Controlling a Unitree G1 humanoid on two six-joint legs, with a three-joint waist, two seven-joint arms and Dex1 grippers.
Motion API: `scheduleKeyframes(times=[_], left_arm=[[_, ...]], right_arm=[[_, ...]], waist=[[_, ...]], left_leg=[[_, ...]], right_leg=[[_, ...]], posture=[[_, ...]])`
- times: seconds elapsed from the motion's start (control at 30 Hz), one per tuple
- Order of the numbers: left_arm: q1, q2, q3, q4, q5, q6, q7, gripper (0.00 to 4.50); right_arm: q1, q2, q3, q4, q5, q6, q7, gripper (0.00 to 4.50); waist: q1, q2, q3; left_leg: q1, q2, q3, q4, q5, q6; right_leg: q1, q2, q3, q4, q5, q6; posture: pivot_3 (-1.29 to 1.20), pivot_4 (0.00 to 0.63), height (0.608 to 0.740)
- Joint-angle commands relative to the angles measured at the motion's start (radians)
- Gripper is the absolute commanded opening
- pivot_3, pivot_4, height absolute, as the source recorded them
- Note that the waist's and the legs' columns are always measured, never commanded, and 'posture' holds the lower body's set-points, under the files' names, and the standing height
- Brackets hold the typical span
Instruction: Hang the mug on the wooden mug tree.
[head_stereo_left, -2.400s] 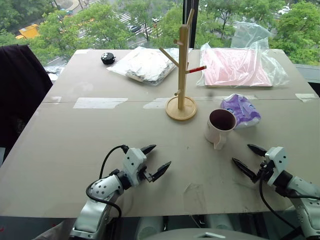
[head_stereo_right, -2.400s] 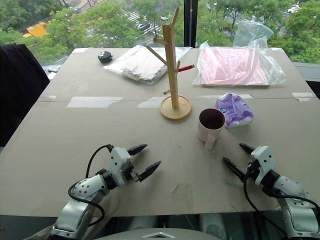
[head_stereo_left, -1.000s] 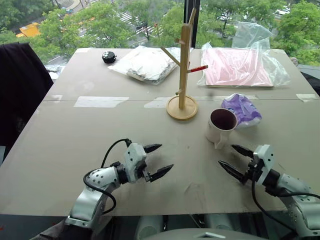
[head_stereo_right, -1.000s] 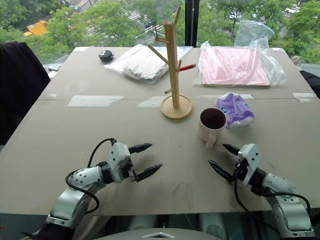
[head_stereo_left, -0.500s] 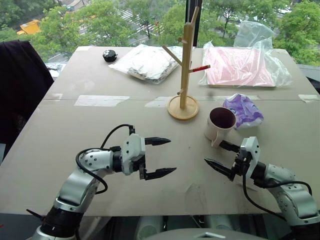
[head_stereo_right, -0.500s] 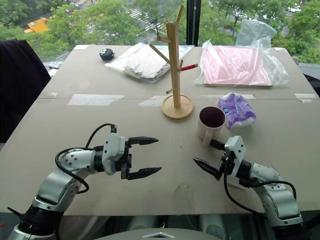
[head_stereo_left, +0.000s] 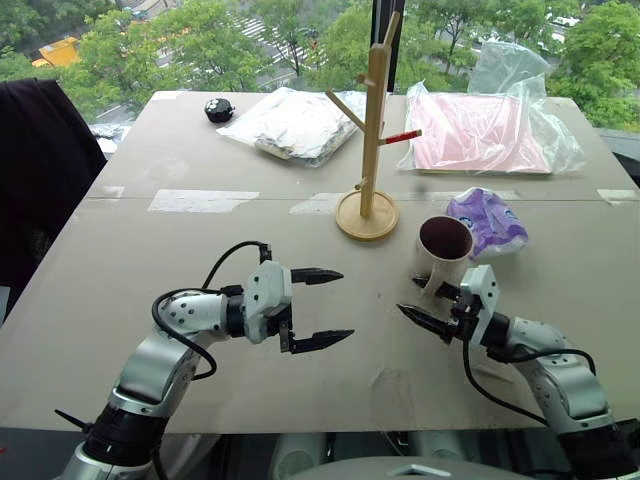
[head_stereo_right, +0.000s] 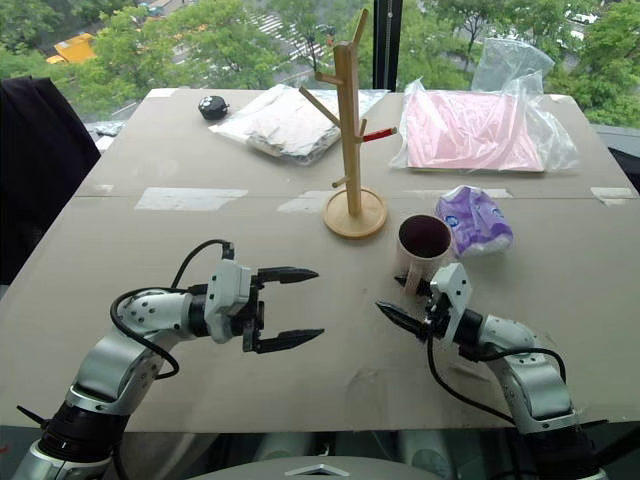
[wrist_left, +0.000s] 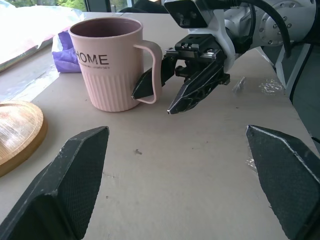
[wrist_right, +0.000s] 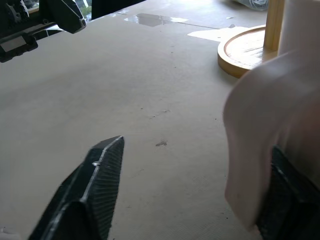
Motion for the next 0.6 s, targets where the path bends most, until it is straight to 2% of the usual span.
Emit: scheduleKeyframes(times=[0.03, 0.1, 0.13, 0.3, 0.37, 0.5, 0.6], left_arm=[[-0.006, -0.004, 0.024, -0.054, -0.036, 0.003, 0.000, 4.50], [-0.008, -0.004, 0.024, -0.053, -0.038, 0.003, -0.002, 4.50], [-0.010, -0.004, 0.024, -0.053, -0.040, 0.004, -0.002, 4.50], [-0.042, -0.019, 0.024, -0.068, -0.069, 0.031, 0.018, 4.50], [-0.084, -0.043, 0.046, -0.092, -0.125, 0.076, 0.060, 4.50], [-0.162, -0.086, 0.070, -0.120, -0.196, 0.144, 0.126, 4.50], [-0.207, -0.132, 0.078, -0.115, -0.229, 0.177, 0.181, 4.50]], right_arm=[[-0.013, 0.004, -0.007, -0.007, -0.005, -0.033, 0.002, 1.34], [-0.015, 0.006, -0.009, -0.003, -0.008, -0.038, 0.002, 0.40], [-0.015, 0.006, -0.009, -0.002, -0.009, -0.039, 0.002, 0.11], [-0.040, 0.006, -0.056, -0.086, 0.068, 0.033, -0.035, 0.11], [-0.069, -0.044, -0.066, -0.128, 0.061, 0.059, -0.023, 0.11], [-0.218, -0.160, -0.120, -0.130, 0.094, 0.124, 0.023, 0.11], [-0.365, -0.241, -0.142, -0.011, 0.091, 0.121, 0.106, 0.11]], waist=[[0.000, 0.000, 0.000], [-0.001, 0.000, 0.000], [-0.001, 0.000, 0.000], [0.000, 0.000, 0.000], [0.001, 0.000, 0.001], [0.000, -0.002, 0.003], [-0.005, -0.002, 0.003]], left_leg=[[0.000, 0.000, 0.000, 0.000, 0.000, 0.000], [0.000, 0.000, 0.000, 0.000, 0.000, 0.000], [0.000, 0.000, 0.000, 0.000, 0.000, 0.000], [0.000, 0.000, 0.000, 0.000, 0.000, 0.000], [0.000, 0.000, 0.000, 0.000, 0.000, 0.000], [0.000, -0.001, 0.000, 0.002, 0.000, 0.000], [0.001, -0.001, 0.000, 0.002, 0.000, 0.000]], right_leg=[[0.000, 0.000, 0.000, 0.000, 0.000, 0.000], [0.000, 0.000, 0.000, 0.000, 0.000, 0.000], [0.000, 0.000, 0.000, 0.000, 0.000, 0.000], [0.000, 0.000, 0.000, 0.000, 0.000, 0.000], [0.000, 0.000, 0.000, 0.000, 0.000, 0.000], [0.001, 0.000, 0.001, 0.000, 0.001, 0.000], [0.002, 0.001, 0.002, 0.001, 0.001, 0.000]], posture=[[0.00, 0.150, 0.740], [0.00, 0.150, 0.740], [0.00, 0.150, 0.740], [0.00, 0.150, 0.740], [0.00, 0.150, 0.740], [0.00, 0.150, 0.740], [0.00, 0.150, 0.740]])
